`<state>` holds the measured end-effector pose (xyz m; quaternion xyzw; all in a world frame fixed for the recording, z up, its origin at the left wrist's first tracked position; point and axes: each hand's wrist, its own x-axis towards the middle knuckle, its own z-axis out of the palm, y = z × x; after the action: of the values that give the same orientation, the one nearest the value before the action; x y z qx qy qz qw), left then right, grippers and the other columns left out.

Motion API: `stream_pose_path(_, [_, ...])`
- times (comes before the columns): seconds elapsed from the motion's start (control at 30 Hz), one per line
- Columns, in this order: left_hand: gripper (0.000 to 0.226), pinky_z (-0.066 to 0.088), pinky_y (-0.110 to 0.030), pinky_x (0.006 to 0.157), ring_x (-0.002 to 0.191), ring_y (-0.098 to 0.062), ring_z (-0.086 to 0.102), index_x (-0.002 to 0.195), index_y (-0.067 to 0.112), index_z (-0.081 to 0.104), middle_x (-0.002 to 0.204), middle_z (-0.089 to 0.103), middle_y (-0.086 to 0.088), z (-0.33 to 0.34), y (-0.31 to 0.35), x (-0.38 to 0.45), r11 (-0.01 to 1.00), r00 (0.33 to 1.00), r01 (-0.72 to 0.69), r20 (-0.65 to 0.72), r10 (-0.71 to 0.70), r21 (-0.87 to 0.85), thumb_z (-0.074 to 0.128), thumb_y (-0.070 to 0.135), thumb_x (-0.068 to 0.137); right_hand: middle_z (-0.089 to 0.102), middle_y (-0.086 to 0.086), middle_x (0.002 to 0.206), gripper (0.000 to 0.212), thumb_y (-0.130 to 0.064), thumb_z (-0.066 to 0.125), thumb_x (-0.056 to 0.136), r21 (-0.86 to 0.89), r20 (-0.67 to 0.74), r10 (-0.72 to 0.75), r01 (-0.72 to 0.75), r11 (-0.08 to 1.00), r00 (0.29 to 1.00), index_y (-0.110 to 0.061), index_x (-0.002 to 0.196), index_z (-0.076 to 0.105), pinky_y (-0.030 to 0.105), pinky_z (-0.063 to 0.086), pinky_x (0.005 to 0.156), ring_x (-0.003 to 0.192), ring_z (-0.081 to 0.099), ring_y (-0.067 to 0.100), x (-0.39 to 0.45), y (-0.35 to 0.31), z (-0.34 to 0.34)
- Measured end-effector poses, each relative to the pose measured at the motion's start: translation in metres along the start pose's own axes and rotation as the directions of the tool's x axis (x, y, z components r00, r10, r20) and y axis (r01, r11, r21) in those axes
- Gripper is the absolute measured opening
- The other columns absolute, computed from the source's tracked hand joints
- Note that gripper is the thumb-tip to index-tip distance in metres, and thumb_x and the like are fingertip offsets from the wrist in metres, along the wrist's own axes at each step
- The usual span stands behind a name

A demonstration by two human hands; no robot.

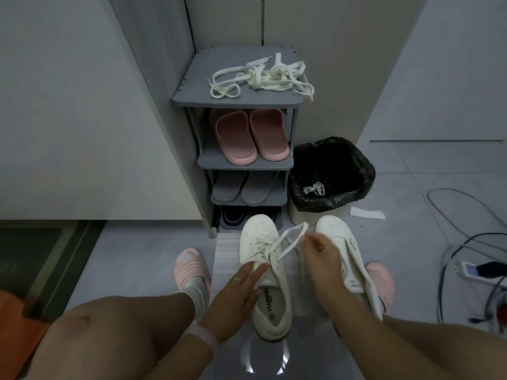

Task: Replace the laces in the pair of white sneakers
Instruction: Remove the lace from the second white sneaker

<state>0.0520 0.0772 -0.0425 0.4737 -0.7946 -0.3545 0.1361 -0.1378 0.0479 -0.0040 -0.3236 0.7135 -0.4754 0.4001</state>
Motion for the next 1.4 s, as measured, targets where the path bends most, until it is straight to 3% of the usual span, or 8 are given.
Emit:
stream_pose_path(0.13, [0.050,0.000,0.005,0.099,0.134,0.005,0.005,0.130,0.048,0.002,0.142,0.004,0.021,-0.001,0.002,0.000,1.000,1.000,0.001,0.000,-0.001,-0.003,0.037,0.029,0.099,0.066,-0.002,0.086,0.003,-0.017,0.064,0.085,-0.175,0.216,0.044,-0.006,0.984,0.975,-0.016,0.085,0.067,0.020,0.048,0.075,0.084,0.061,0.014,-0.027,0.022,0.018])
stream_pose_path(0.3, [0.050,0.005,-0.005,0.107,0.141,-0.004,0.010,0.131,0.048,0.003,0.152,0.010,0.009,-0.001,0.000,0.000,0.999,0.999,0.033,0.024,-0.033,-0.001,0.037,0.030,0.099,0.064,0.005,0.087,0.006,-0.009,0.062,0.084,-0.216,0.194,-0.041,0.083,0.973,0.980,-0.008,0.083,0.068,0.024,0.046,0.074,0.081,0.059,0.017,-0.024,0.015,0.022])
stream_pose_path(0.47, [0.050,-0.001,0.006,0.098,0.138,0.002,0.005,0.129,0.053,0.004,0.151,0.004,0.014,-0.001,-0.003,0.002,0.999,0.999,0.039,0.030,-0.040,0.026,0.038,0.032,0.099,0.062,0.001,0.079,0.014,-0.008,0.056,0.090,0.077,-0.051,-0.021,0.024,0.997,0.999,-0.014,0.080,0.063,0.009,0.043,0.061,0.071,0.052,0.009,0.004,-0.014,0.000])
stream_pose_path(0.67, [0.050,0.007,-0.003,0.105,0.141,-0.003,0.010,0.128,0.054,0.006,0.155,0.006,0.010,-0.002,0.001,0.002,0.998,0.997,0.061,0.043,-0.061,0.001,0.039,0.032,0.098,0.065,0.000,0.076,0.010,-0.016,0.063,0.086,-0.141,0.244,0.090,-0.057,0.988,0.966,-0.011,0.078,0.066,0.020,0.044,0.068,0.072,0.057,0.011,-0.025,0.013,0.017])
stream_pose_path(0.8, [0.051,0.019,-0.014,0.110,0.141,-0.004,0.015,0.128,0.054,0.009,0.153,0.008,0.013,-0.004,0.001,0.000,0.998,0.998,0.060,0.026,-0.059,-0.024,0.042,0.031,0.097,0.061,0.004,0.075,0.012,-0.010,0.060,0.087,-0.144,0.165,0.007,0.017,0.989,0.986,-0.008,0.076,0.062,0.021,0.042,0.063,0.070,0.053,0.013,-0.018,0.012,0.018])
stream_pose_path(0.97, [0.051,0.026,-0.021,0.111,0.133,-0.001,0.027,0.130,0.054,0.017,0.146,0.024,0.017,-0.006,0.007,0.002,0.983,0.993,0.112,-0.029,-0.117,-0.143,0.047,0.032,0.095,0.053,-0.001,0.066,0.023,-0.013,0.060,0.089,0.282,-0.231,0.017,0.050,0.958,0.973,-0.020,0.067,0.057,0.026,0.042,0.069,0.066,0.047,0.011,0.032,-0.032,-0.024])
stream_pose_path(1.13, [0.019,0.036,-0.014,0.081,0.094,-0.016,0.058,0.104,0.013,0.067,0.102,0.064,-0.004,-0.022,0.024,0.036,0.970,0.916,0.203,-0.324,-0.236,-0.133,0.056,0.018,0.091,0.065,0.002,0.087,0.026,-0.038,0.053,0.092,-0.278,0.271,0.129,-0.051,0.959,0.954,-0.016,0.092,0.066,0.030,0.043,0.075,0.087,0.059,0.020,-0.005,0.003,-0.004])
stream_pose_path(1.4, [0.015,0.033,-0.015,0.056,0.066,-0.005,0.043,0.067,0.010,0.056,0.072,0.052,-0.002,-0.038,0.035,0.070,0.938,0.938,0.346,0.016,-0.346,0.025,0.055,0.006,0.081,0.065,0.000,0.107,0.035,-0.026,0.061,0.089,-0.396,0.446,-0.001,0.198,0.897,0.895,-0.015,0.122,0.055,0.030,0.048,0.088,0.100,0.060,0.015,-0.036,0.023,0.006])
